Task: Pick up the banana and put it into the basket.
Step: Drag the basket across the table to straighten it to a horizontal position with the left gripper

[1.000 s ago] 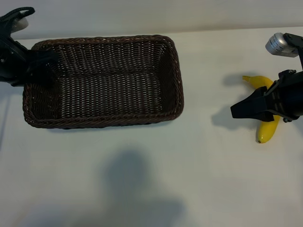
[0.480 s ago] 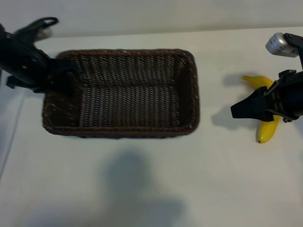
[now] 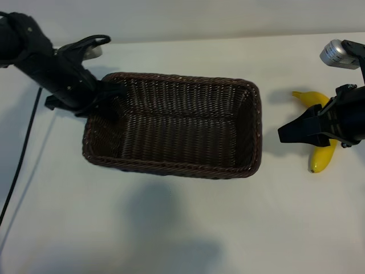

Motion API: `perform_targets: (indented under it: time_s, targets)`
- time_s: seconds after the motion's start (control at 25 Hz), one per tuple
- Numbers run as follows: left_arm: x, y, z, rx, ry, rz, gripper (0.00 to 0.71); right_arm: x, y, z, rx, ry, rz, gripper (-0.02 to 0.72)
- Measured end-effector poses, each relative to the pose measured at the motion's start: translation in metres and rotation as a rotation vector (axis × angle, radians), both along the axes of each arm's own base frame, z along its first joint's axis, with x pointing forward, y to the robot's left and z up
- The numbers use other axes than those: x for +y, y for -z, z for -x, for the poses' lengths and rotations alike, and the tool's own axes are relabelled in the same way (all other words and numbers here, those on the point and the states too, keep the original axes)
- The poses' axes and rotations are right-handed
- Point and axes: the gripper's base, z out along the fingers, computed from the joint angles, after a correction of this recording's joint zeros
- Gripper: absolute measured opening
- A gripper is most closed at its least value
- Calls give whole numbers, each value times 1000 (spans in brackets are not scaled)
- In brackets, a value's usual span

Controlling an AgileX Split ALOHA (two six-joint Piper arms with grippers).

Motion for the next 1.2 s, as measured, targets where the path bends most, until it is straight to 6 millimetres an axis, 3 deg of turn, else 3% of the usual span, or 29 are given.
perform_targets:
  time_s: [0.24,0.36,1.2]
  targets:
    - [-19,10,-7,8,18,2,159,0,0,0,0,0,0,504]
    - [-20,18,-9,28,15,3,159,0,0,0,-1,2,1,504]
    - [-21,18,-10,45,-40,16,159,0,0,0,-1,2,1,504]
